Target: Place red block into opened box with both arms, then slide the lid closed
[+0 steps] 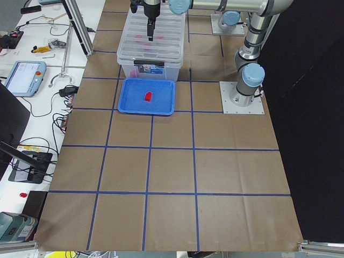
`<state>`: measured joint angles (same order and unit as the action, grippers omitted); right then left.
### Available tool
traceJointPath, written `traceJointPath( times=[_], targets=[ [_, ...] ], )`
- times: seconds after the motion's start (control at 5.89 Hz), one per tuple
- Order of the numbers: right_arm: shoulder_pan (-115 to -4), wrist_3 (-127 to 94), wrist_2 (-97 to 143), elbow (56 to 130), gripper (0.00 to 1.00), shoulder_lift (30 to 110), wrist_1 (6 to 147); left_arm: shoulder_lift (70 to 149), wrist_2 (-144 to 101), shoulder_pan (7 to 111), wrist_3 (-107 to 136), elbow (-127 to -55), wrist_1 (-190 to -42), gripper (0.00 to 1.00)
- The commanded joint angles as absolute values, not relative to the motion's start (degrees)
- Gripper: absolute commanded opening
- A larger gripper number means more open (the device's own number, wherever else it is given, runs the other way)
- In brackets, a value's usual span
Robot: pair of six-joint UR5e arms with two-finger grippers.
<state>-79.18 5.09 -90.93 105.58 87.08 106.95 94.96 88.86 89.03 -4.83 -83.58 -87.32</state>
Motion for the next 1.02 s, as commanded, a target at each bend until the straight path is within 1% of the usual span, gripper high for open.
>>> traceJointPath(
  times=[0.0,0.51,0.85],
  targets=[
    [-78.75,9.04,-93.59,106.17,1.00,87.01,108.28,95.01,88.77,89.03,-4.83,-83.50,-87.28,0.98],
    [-78.66,11.93,-96.22,106.17,1.00,85.70,108.37,95.01,88.86,89.03,-4.83,-83.41,-87.28,0.98],
    [-77.79,15.90,-98.35,106.17,1.00,85.69,111.18,95.01,88.86,89.03,-4.83,-83.41,-87.28,0.98]
  ],
)
